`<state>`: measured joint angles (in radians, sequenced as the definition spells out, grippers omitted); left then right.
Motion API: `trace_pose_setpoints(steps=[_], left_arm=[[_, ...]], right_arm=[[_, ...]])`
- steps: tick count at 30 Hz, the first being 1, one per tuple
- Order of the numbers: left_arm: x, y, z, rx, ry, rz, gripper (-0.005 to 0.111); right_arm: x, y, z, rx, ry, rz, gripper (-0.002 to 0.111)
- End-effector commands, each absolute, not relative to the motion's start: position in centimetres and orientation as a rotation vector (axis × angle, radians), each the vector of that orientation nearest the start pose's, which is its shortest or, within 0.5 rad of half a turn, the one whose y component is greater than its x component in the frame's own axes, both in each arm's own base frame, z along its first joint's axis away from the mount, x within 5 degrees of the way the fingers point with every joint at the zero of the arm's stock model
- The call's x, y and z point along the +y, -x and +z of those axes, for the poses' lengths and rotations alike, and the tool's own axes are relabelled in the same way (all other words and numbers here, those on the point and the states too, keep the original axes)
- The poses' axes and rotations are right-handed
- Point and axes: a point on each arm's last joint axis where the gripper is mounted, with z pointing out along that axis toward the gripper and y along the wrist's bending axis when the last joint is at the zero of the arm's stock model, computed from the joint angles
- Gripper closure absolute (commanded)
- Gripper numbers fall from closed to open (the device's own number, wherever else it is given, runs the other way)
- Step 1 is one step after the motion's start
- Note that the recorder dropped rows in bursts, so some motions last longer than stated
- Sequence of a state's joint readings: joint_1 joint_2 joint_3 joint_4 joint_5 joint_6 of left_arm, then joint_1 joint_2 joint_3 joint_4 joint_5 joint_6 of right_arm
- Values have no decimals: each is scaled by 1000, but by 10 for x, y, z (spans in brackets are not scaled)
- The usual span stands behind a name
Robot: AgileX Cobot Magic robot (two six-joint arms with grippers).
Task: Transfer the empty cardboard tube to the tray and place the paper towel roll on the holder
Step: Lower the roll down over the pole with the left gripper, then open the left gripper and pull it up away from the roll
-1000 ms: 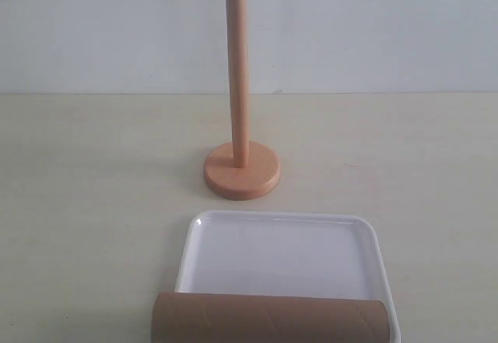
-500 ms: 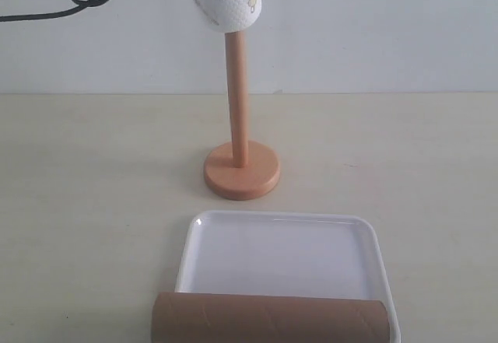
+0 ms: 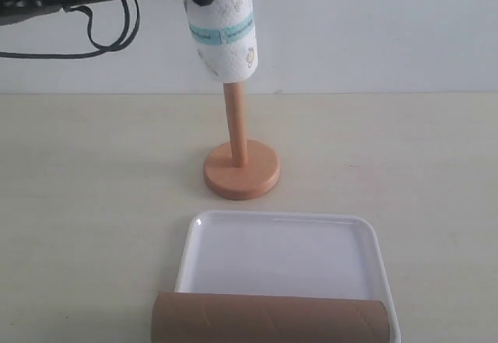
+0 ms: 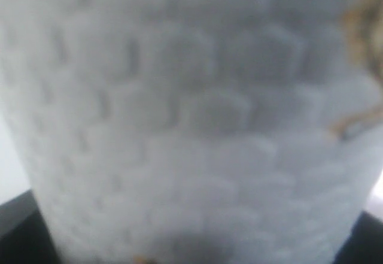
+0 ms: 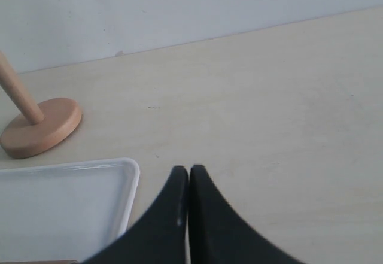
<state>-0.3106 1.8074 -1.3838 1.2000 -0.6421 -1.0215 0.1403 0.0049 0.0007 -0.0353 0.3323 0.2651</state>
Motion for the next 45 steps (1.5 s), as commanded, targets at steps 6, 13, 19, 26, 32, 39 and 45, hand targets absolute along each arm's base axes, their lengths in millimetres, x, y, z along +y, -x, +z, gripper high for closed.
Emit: trace_pose_setpoints(steps=[6, 13, 19, 26, 32, 39, 45], left_arm=[[-187, -403, 269, 1567, -792, -701, 103], [-190, -414, 233, 1624, -790, -714, 103], [-194, -423, 190, 1694, -768, -758, 103], [-194, -426, 174, 1703, -774, -735, 79], [-198, -423, 178, 1642, -801, -796, 19], [-196, -423, 179, 1668, -757, -823, 11], [-196, -423, 181, 1677, -770, -803, 11]], right_arm=[[6, -54, 184, 1812, -90, 251, 108], [6, -54, 184, 1812, -90, 251, 108], [6, -54, 184, 1812, -90, 251, 108], [6, -54, 184, 1812, -88, 249, 108], [6, -54, 184, 1812, -90, 251, 108], [6, -54, 184, 1812, -90, 251, 108], [6, -54, 184, 1812, -90, 251, 108]])
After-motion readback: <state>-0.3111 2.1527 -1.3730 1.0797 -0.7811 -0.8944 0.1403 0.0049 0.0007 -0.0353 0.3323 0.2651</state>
